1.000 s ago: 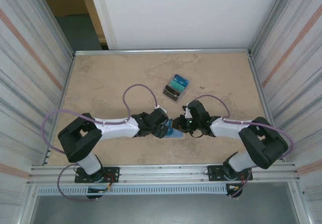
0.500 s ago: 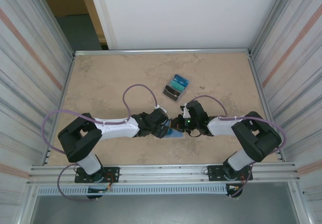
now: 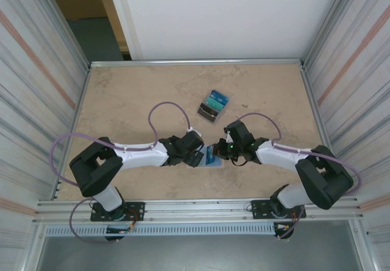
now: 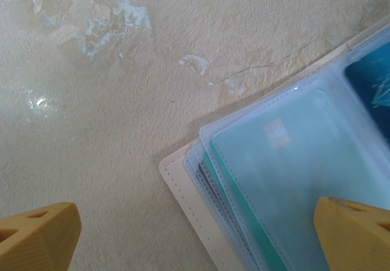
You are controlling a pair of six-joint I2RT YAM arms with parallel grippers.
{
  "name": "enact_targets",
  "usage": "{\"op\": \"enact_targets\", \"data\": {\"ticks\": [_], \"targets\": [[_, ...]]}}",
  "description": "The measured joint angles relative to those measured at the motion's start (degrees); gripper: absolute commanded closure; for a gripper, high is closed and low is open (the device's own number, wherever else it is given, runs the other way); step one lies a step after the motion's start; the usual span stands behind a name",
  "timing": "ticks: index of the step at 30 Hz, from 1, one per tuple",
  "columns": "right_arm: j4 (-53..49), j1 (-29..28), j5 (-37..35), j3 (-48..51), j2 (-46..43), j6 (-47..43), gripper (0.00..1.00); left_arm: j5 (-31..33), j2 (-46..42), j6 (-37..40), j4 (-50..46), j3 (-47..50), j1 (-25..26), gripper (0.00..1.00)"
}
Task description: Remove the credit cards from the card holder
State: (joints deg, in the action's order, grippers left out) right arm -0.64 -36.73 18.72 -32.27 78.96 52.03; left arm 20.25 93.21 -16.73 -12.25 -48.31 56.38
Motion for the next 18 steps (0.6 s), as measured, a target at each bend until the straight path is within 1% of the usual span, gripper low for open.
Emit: {"op": "enact_targets", "data": {"ticks": [4,9,13,18], "targets": [[-6.4,-0.1,-3.4,-1.4,-3.9,-1.7,0.95,0.8,-0.8,0.0,-1.0,0.0,0.0,0.01],[-13.4,-0.2,-7.3,-6.1,-8.3,-5.4,0.96,1.6,-2.4,0.1,-1.9,-0.1,0.0,0.01],[-18.4,0.6,-9.7,-11.1,-9.1,-9.6,0.97,2.2,-5.3,0.0,-2.5,-0.2,0.0,0.01],[-22.8,4.3,-10.2,-17.3,-8.5,-15.9,0.97,3.2,-11.7,0.0,-2.8,-0.1,0.0,0.01]]}}
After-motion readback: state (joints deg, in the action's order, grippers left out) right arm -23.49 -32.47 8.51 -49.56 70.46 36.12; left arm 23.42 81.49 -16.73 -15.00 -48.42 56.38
